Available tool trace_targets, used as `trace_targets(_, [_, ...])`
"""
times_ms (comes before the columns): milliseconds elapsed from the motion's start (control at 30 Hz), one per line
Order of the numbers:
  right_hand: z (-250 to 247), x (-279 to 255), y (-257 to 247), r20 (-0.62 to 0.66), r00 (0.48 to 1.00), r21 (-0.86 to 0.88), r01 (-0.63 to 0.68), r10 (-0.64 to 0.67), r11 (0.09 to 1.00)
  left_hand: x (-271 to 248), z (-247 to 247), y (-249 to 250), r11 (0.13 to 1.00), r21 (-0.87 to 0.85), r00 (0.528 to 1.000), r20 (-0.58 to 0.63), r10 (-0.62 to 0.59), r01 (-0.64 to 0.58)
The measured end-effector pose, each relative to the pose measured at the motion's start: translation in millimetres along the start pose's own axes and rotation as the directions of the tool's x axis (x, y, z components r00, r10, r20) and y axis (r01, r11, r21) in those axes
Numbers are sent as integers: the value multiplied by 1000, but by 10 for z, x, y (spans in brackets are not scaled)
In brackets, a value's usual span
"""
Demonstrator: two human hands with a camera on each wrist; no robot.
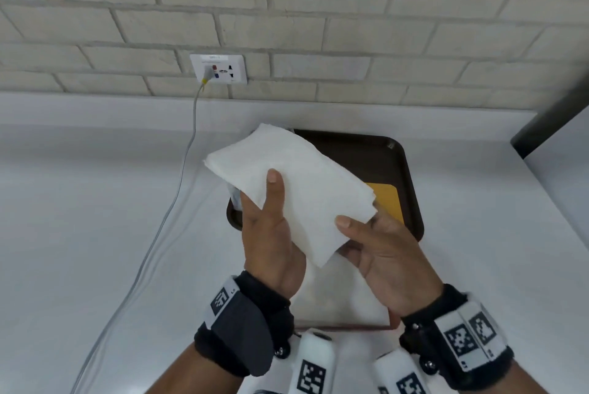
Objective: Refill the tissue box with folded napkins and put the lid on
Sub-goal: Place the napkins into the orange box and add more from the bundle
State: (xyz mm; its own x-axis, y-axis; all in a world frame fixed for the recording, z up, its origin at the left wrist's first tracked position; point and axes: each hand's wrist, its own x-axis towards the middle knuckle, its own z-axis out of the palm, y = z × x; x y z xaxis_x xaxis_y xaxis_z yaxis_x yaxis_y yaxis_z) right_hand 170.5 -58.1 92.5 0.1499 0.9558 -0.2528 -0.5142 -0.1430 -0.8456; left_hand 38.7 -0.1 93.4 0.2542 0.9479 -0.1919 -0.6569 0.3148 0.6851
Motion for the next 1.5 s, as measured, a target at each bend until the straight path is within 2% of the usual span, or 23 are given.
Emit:
trace_targets(100, [31, -18, 95, -27, 998, 5, 50, -50, 999, -64, 59, -17, 1000, 23, 998, 59, -10, 9])
trace_targets(167, [-11, -18, 65, -54, 995, -10, 80, -81, 997, -54, 21, 59, 995, 74, 994, 77, -73, 67])
trace_targets(233, [-95, -25, -18, -92, 991, -38, 95, -98, 995, 11, -84, 209, 990, 80, 992, 35, -118, 115])
trace_targets(300, [-208, -47, -107, -124, 986, -86, 106, -116, 991, 81, -210, 379, 992, 58, 994, -4, -111, 111])
trace_targets(400, [-282, -71, -177, -123, 983, -125, 120, -135, 985, 78, -343, 521, 976, 177, 987, 76, -139, 124])
trace_targets(467, [-290, -77, -142, -137, 980, -124, 128, -145, 984, 20, -409, 505, 955, 271, 984, 88, -152, 124])
trace_targets(633, [-326, -91, -47, -190, 973, -219, 85, -128, 972, -100, -507, 370, 882, 461, 982, 97, -161, 99])
trace_targets(800, [-384, -120, -67, -141, 986, -294, 44, -89, 955, -112, -577, 374, 862, 504, 977, 144, -155, 63])
trace_targets(933, [-415, -129, -80, -139, 988, -345, 19, -71, 939, -83, -640, 371, 845, 530, 983, 102, -153, 77])
trace_targets(1167, [-510, -157, -130, -149, 989, -386, -58, -1, 921, -57, -653, 353, 748, 659, 989, 44, -139, 76])
trace_targets(1267, [-577, -192, -126, -150, 988, -454, -55, -16, 889, -93, -688, 358, 625, 778, 986, 53, -158, 58])
trace_targets(1367, [-700, -212, -43, -177, 984, -637, -103, -15, 764, -147, -771, 352, 473, 877, 984, 10, -180, 78])
trace_targets(1433, [-763, -210, 32, -200, 979, -774, -136, -34, 619, -176, -829, 311, 232, 972, 993, -12, -119, 39])
trace_targets(1500, [-757, -198, 82, -195, 979, -889, -155, -51, 430, -216, -830, 257, -6, 1000, 998, 11, -63, -11])
